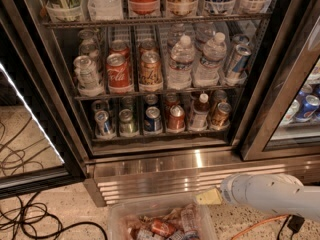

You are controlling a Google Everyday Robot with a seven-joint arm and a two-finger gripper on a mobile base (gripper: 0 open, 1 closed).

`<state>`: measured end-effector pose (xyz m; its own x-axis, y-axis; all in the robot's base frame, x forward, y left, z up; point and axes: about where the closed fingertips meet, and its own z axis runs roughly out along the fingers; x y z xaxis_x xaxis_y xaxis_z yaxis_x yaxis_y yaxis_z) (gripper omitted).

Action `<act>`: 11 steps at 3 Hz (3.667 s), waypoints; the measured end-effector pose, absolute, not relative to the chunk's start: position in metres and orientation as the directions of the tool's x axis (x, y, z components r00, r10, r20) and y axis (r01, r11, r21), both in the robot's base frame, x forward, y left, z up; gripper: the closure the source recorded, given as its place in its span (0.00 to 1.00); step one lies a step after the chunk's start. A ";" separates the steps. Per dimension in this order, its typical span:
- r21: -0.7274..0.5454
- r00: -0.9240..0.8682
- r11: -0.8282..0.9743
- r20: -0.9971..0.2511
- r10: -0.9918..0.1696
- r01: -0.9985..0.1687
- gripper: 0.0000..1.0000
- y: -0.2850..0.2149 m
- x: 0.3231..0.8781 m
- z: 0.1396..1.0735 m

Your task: Pick orange can from bottom shelf of fridge

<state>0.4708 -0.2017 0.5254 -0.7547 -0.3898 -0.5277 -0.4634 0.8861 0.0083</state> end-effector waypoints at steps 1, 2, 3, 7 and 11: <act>0.039 -0.762 0.944 -0.602 -0.238 -0.326 0.00 -0.216 0.480 0.530; 0.025 -0.738 0.975 -0.658 -0.149 -0.220 0.00 -0.229 0.487 0.537; -0.078 -0.726 0.976 -0.657 -0.202 -0.201 0.00 -0.236 0.475 0.526; -0.013 -0.669 0.990 -0.736 -0.106 -0.142 0.00 -0.213 0.497 0.536; 0.062 -0.280 0.998 -0.958 0.057 -0.011 0.00 -0.205 0.530 0.569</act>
Offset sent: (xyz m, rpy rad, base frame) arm 0.0375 -0.0093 0.0213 0.0658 -0.2928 -0.3977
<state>0.5304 -0.2053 0.5691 -0.2799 0.0568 -0.9583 -0.0105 0.9980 0.0622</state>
